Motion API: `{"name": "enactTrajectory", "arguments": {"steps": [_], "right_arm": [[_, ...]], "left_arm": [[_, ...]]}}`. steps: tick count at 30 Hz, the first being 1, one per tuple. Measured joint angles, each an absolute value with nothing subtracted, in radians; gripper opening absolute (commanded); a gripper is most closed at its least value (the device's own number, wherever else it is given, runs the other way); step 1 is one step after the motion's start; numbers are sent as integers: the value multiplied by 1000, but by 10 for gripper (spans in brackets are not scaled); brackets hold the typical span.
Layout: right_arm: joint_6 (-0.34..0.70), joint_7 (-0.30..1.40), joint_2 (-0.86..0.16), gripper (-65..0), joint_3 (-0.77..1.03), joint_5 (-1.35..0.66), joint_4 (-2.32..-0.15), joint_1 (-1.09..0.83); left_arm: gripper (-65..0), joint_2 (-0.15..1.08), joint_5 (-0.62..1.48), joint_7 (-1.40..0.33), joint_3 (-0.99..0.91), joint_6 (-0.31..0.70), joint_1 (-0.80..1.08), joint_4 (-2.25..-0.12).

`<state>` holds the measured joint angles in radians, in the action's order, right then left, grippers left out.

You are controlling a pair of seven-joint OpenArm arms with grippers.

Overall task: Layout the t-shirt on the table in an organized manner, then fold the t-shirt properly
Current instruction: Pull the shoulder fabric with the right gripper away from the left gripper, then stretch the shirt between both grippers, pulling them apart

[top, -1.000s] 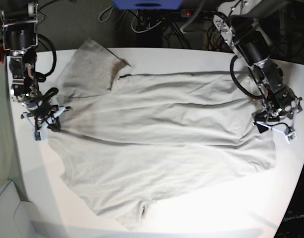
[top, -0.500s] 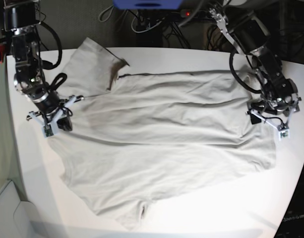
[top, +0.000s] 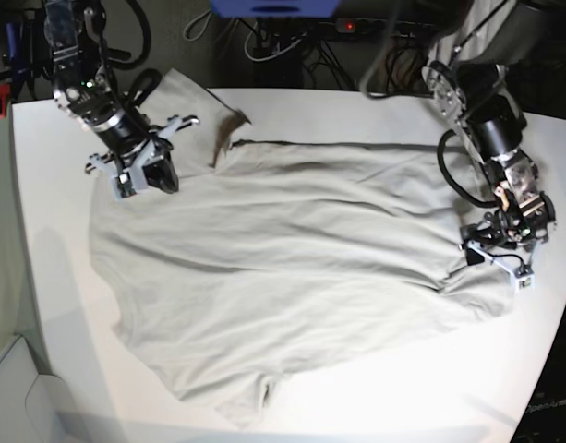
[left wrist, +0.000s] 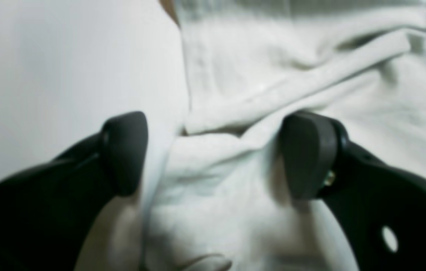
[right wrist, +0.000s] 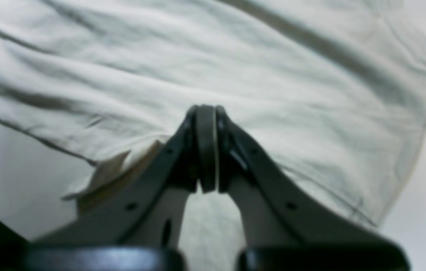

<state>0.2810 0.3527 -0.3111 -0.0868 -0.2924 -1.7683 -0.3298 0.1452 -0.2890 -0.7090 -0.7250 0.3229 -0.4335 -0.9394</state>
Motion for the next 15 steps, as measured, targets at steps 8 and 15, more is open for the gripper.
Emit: {"name": "enactTrajectory", "arguments": {"steps": [8,15], "right_arm": [[281,335,-324,-650,-91,-298,-1589,-326],[281,276,-357,-650,-88,-315,-1489,-268]], "left_arm": [[-108,152,-281,-699,-727,323,-434,-1025],[-108,154,-284,-706,-731,323,-424,-1031]]}}
